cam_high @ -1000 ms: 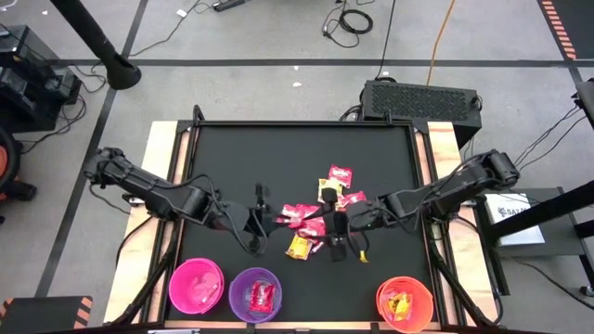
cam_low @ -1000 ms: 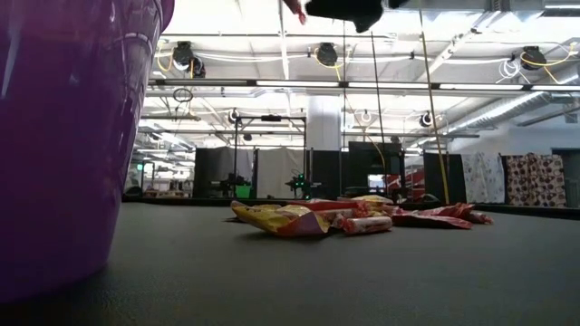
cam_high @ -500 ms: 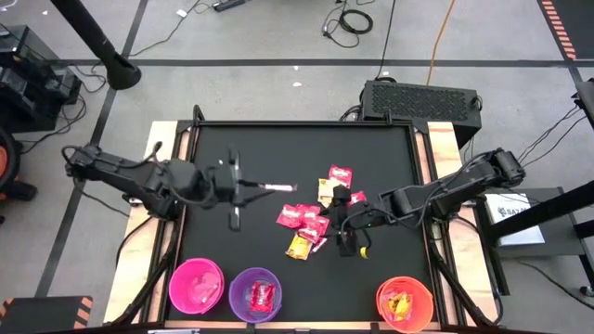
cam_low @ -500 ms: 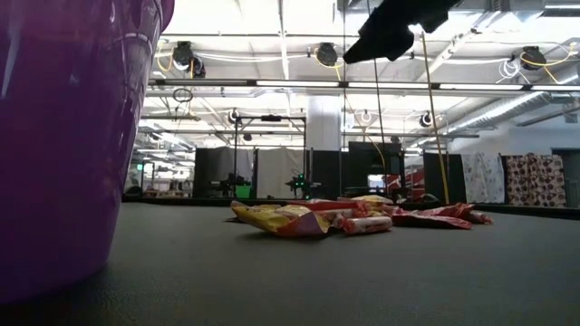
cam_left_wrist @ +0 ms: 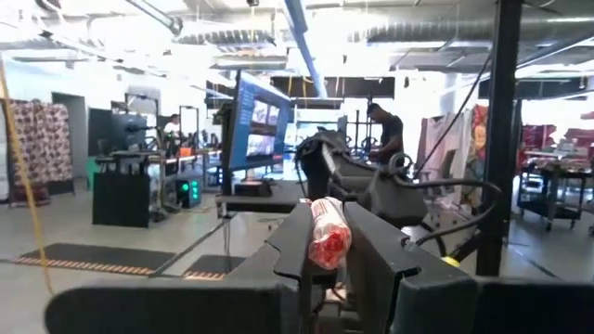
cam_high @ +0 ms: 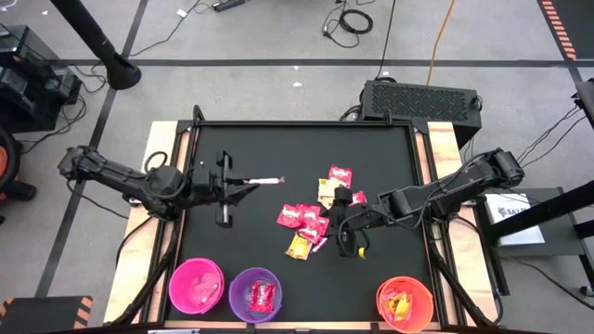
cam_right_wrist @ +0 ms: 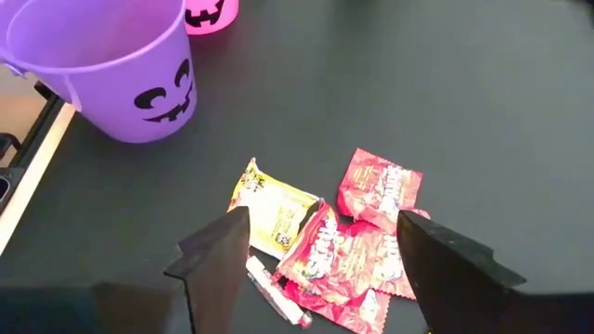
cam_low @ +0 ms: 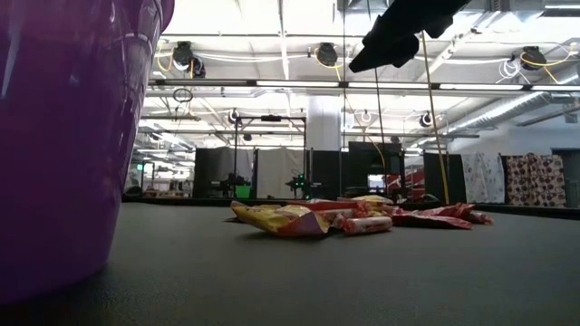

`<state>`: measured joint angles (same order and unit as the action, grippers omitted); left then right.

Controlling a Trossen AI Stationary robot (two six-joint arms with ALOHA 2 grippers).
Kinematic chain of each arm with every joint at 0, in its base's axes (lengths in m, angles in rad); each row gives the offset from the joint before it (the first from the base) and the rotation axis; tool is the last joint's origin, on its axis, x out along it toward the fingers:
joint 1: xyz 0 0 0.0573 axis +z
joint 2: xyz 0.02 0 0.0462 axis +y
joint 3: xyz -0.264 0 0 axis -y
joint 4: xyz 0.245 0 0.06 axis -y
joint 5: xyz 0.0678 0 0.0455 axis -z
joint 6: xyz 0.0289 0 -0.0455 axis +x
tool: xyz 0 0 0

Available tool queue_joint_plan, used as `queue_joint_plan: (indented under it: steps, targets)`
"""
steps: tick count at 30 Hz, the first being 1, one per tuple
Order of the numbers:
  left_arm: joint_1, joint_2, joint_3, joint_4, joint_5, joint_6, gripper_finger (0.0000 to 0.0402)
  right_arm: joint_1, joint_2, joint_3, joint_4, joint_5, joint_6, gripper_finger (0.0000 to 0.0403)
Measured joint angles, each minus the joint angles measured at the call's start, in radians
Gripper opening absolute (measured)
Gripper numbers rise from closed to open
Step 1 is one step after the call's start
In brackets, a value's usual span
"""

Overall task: Sort candy by brand, put in halloween buckets
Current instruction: Put the orange candy into the pink bucket

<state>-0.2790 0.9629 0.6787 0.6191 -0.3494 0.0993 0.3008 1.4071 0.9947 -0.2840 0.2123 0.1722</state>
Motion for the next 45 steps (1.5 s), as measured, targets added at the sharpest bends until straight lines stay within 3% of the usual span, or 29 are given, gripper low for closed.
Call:
queue_joint_plan:
  steps: [8, 22, 33, 37, 41, 45]
  targets:
    - [-0.003, -0.01, -0.002, -0.004, -0.002, 0.072, 0.0053, 0.0, 0.0, 0.0, 0.01, 0.0, 0.037, 0.0255]
    - [-0.054, -0.204, -0.002, -0.369, 0.029, 0.117, 0.0077, 0.002, 0.0, 0.0, -0.032, 0.0, 0.053, 0.0255]
    - [-0.064, -0.226, -0.002, -0.468, 0.032, 0.086, 0.0079, 0.002, 0.0, 0.0, -0.036, 0.0, 0.065, 0.0255]
    - [-0.064, -0.241, 0.006, -0.758, 0.009, 0.044, 0.0079, 0.002, 0.0, 0.0, -0.037, -0.001, 0.095, 0.0255]
    - [-0.035, -0.239, 0.098, -1.143, -0.177, -0.256, 0.0079, 0.003, 0.0, 0.0, -0.053, -0.003, 0.105, 0.0255]
    - [0.003, -0.193, 0.222, -1.519, -0.074, -0.599, 0.008, 0.002, 0.0, 0.0, -0.055, -0.003, 0.104, 0.0255]
